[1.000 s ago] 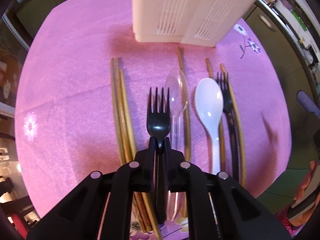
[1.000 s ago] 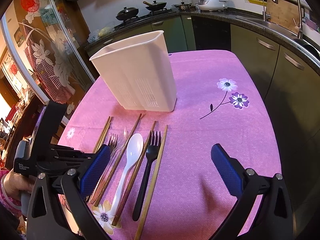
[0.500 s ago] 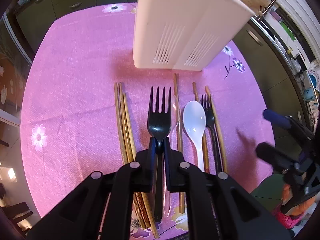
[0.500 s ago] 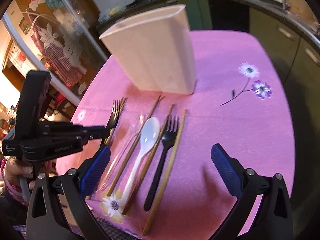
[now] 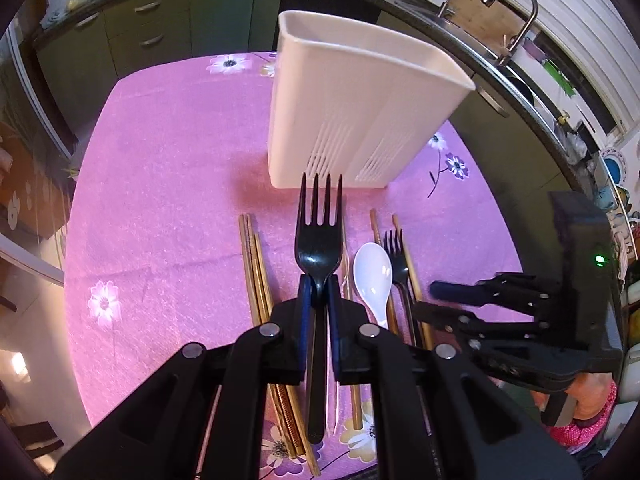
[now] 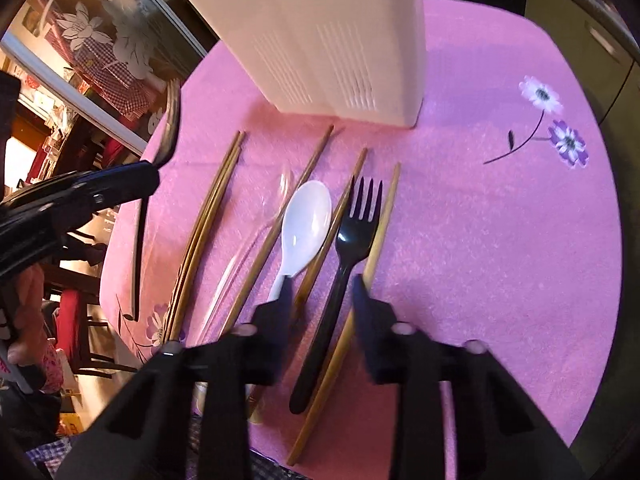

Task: Organize utensils
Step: 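Lift the black fork with the left gripper while the right gripper grasps another black fork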

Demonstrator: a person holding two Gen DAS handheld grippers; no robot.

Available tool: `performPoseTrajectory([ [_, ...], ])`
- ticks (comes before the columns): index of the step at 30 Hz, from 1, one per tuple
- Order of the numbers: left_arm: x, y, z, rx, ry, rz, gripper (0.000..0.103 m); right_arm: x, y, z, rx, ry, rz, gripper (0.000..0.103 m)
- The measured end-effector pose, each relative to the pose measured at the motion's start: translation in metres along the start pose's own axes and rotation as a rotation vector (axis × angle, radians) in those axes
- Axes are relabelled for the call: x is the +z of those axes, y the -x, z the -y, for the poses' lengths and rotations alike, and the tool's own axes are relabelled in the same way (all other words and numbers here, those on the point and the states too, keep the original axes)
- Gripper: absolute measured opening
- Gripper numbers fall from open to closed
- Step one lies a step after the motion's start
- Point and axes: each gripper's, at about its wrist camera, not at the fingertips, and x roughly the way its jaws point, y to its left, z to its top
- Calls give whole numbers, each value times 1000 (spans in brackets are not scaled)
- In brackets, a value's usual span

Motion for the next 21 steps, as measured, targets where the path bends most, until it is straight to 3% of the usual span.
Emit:
performPoseTrajectory([
  [10, 1, 1, 3, -1, -12, 9, 8, 6, -19, -7, -95, 24, -46, 27],
  [18, 0, 3, 3, -14, -22, 13, 8, 12, -30, -14, -144, 48, -107, 14],
  [21, 1, 3, 1, -17, -24, 14, 8, 17, -31, -11, -167, 39, -111, 13],
])
